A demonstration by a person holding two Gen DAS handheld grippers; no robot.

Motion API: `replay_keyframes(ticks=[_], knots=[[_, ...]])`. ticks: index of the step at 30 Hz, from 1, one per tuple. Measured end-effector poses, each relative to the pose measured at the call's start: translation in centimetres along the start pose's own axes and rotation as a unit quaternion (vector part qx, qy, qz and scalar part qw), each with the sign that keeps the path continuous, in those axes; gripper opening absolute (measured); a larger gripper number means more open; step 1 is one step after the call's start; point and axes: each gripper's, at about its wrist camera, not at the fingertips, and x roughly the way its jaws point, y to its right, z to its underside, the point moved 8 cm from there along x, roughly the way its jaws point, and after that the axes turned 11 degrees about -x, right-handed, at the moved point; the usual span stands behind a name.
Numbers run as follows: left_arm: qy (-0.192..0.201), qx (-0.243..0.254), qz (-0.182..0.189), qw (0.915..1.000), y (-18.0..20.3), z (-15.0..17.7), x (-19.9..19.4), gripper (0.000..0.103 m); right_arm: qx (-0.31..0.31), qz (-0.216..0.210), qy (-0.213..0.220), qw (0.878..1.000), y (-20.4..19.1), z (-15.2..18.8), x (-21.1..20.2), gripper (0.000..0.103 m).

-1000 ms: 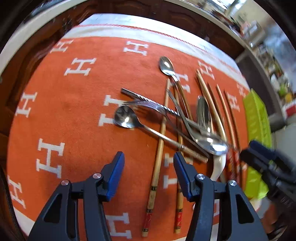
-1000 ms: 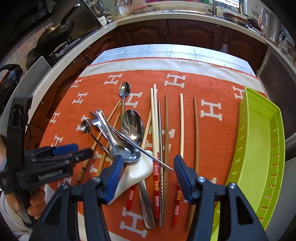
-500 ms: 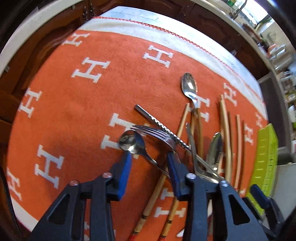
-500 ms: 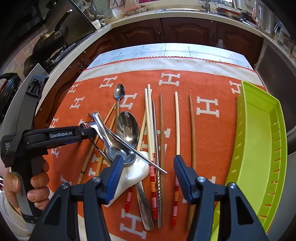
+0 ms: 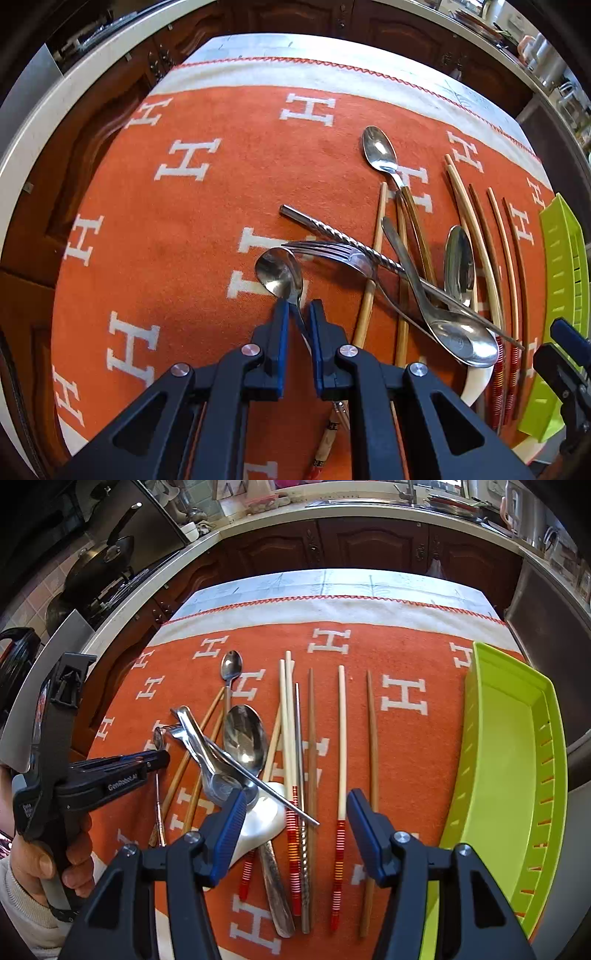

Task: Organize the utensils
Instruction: 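Lower the left gripper onto the small silver spoon and close it, then grasp the silver fork with the right gripper while the left gripper holds the spoon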

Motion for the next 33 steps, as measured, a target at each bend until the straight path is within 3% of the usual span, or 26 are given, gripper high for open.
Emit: replay_keyframes(ticks=[4,9,12,17,27,33], knots=[[0.01,-0.003,0.023,0.9997,-0.6,0.5,-0.4,0.003,-0.026,-0.011,0.003,1.0,-1.6,-0.2,0.1,0.057],[-0.007,-0.024,0.053,0.9983,-3.1,1.2,-1.3,0.002,-0.081,-0.02,0.007,0.996,-4.3,-0.2,0.4,0.057],[-0.011,-0.03,0.068,0.9972,-4.0,1.4,-2.0,0.002,-0.118,-0.021,0.007,0.993,-5.8,-0.2,0.8,0.047],[-0.009,-0.029,0.083,0.9961,-5.6,2.2,-3.6,0.002,-0.177,0.0,-0.009,0.984,-7.3,-0.6,2.6,0.039],[-0.003,-0.035,0.109,0.9934,-6.8,3.4,-6.4,0.002,-0.182,-0.007,-0.027,0.983,-9.1,-2.0,5.2,0.039],[0.0,-0.033,0.114,0.9929,-7.2,3.8,-7.0,0.002,-0.154,-0.024,-0.03,0.987,-9.4,-2.7,6.3,0.038]])
